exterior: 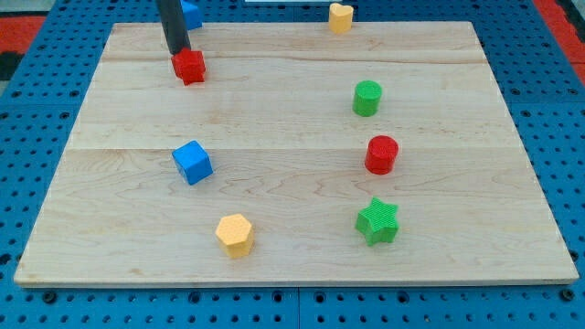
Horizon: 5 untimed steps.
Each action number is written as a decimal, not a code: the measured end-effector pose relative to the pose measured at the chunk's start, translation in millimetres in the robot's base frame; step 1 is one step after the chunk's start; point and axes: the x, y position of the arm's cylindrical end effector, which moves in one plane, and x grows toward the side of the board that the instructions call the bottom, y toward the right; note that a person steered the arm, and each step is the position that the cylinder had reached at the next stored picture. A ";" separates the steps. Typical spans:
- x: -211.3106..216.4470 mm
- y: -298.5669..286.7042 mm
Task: Point at the yellow heart
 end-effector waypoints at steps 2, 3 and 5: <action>63.7 22.8; 68.5 21.2; 19.8 -51.3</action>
